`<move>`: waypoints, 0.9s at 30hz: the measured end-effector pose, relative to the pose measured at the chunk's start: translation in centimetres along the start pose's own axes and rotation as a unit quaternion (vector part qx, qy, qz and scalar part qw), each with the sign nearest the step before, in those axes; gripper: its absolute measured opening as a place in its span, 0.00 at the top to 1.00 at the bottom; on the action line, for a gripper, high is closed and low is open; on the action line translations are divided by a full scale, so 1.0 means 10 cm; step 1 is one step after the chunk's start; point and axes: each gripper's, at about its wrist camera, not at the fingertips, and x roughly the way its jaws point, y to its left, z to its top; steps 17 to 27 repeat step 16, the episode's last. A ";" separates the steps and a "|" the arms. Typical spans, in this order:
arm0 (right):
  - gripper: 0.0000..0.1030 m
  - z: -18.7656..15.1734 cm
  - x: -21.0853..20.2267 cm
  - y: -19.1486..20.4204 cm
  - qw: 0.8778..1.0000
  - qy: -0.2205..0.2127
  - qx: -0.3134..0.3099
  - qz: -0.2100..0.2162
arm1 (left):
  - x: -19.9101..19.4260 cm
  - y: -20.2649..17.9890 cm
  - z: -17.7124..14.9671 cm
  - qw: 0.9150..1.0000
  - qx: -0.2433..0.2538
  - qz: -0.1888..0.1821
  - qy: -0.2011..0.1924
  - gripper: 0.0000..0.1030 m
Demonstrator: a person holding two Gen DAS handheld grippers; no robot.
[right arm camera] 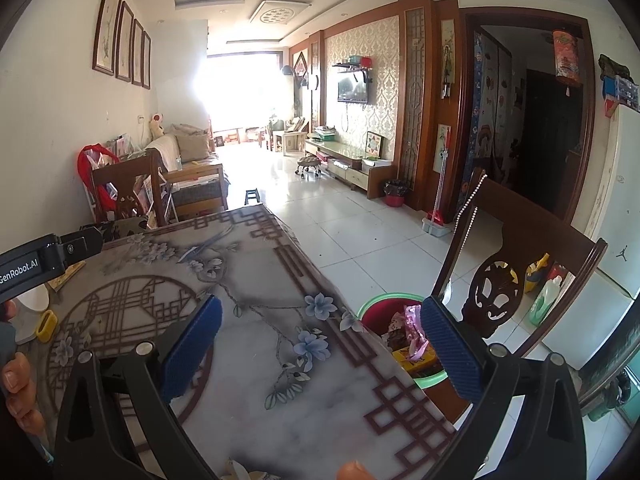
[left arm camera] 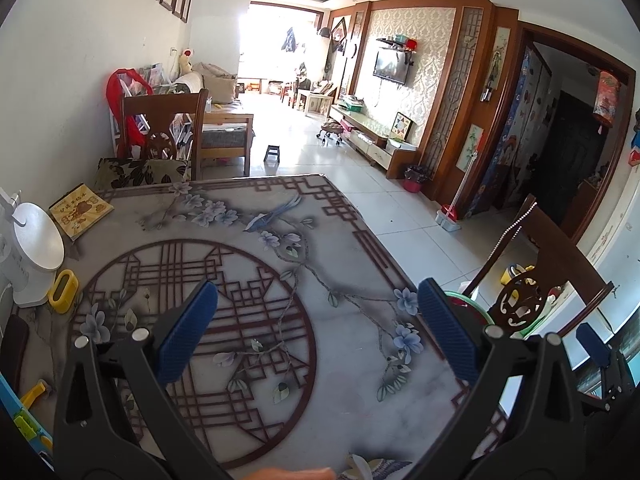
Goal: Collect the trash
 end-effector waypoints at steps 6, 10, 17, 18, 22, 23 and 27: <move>0.07 -0.01 0.21 0.09 1.000 0.020 -0.011 0.013 | 0.13 0.16 -0.04 1.000 -0.019 0.007 0.024 0.05; 0.07 -0.13 0.60 0.26 0.996 0.060 -0.045 0.036 | 0.29 0.43 -0.11 0.997 -0.035 0.056 0.031 0.05; 0.07 -0.63 1.44 0.63 0.981 0.144 -0.102 0.086 | 0.70 1.30 -0.73 0.975 -0.071 0.184 0.107 0.05; 0.07 -0.63 1.44 0.63 0.981 0.144 -0.102 0.086 | 0.70 1.30 -0.73 0.975 -0.071 0.184 0.107 0.05; 0.07 -0.63 1.44 0.63 0.981 0.144 -0.102 0.086 | 0.70 1.30 -0.73 0.975 -0.071 0.184 0.107 0.05; 0.07 -0.63 1.44 0.63 0.981 0.144 -0.102 0.086 | 0.70 1.30 -0.73 0.975 -0.071 0.184 0.107 0.05; 0.07 -0.63 1.44 0.63 0.981 0.144 -0.102 0.086 | 0.70 1.30 -0.73 0.975 -0.071 0.184 0.107 0.05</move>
